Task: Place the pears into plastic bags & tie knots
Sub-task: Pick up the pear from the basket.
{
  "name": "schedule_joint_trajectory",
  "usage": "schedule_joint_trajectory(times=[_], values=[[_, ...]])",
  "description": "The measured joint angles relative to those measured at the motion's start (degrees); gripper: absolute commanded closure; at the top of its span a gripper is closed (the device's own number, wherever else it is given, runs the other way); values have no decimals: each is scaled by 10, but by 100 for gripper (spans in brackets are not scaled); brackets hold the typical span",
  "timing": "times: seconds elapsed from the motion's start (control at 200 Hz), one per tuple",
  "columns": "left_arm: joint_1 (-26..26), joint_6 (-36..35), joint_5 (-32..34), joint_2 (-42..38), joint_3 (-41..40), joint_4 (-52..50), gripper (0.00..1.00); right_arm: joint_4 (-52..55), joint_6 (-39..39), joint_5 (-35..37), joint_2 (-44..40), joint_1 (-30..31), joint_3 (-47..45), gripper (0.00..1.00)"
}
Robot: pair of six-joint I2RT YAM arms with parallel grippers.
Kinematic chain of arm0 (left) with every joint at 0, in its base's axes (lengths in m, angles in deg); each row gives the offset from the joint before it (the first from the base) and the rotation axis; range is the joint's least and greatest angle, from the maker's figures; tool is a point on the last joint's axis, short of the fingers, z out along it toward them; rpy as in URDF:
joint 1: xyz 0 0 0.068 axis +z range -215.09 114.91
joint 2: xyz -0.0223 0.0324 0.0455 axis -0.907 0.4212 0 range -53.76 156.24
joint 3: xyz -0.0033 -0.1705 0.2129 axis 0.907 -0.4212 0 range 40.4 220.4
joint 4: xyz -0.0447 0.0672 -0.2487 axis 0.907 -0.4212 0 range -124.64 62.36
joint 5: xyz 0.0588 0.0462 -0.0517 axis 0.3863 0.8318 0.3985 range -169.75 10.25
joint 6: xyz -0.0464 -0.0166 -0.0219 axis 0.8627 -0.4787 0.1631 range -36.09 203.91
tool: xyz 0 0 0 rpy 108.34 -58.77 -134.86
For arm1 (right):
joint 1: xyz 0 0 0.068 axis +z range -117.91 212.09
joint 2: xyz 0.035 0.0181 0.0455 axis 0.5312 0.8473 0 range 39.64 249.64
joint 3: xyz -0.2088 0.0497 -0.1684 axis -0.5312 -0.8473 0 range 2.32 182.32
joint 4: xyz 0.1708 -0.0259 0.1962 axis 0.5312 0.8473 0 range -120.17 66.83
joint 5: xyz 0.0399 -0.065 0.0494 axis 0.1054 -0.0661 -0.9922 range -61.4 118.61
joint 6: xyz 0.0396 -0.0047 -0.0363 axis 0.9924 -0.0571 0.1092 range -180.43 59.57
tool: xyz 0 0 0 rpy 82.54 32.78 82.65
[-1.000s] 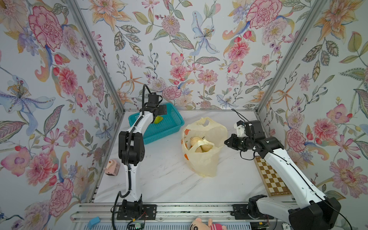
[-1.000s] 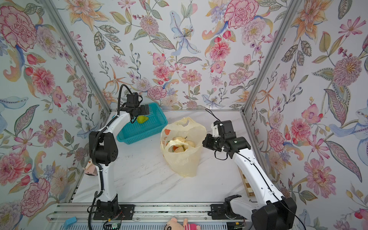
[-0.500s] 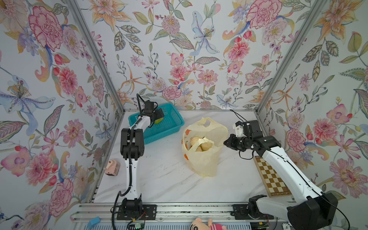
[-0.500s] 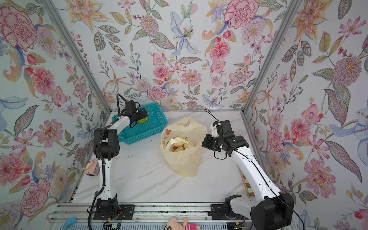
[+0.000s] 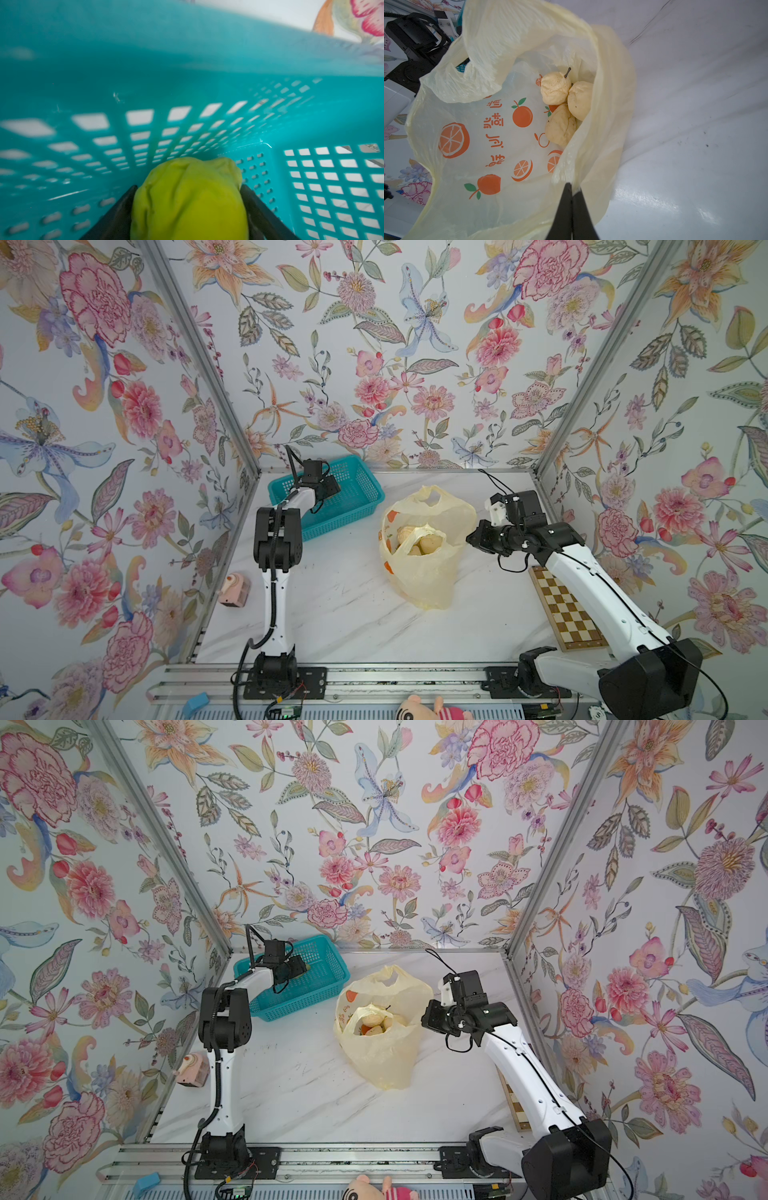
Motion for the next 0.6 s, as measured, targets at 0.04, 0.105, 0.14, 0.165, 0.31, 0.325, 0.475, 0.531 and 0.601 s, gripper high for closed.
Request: schedule_joint_trajectory(times=[0.04,0.105,0.14,0.165,0.31,0.325,0.475,0.531,0.601], values=[[0,1,0,-3,-10,13,37,0,0,0,0,0,0,100],[0,1,0,-16,-34,29,39,0,0,0,0,0,0,100],[0,1,0,-24,-45,32,39,0,0,0,0,0,0,100],[0,1,0,-30,-54,33,39,0,0,0,0,0,0,100],[0,-2,-1,-76,-104,38,41,0,0,0,0,0,0,100],[0,-3,-2,-85,-112,39,41,0,0,0,0,0,0,100],[-1,-14,-27,-177,-183,63,42,0,0,0,0,0,0,100],[-3,-18,-40,-221,-213,75,42,0,0,0,0,0,0,100],[-10,-23,-59,-282,-248,88,42,0,0,0,0,0,0,100]])
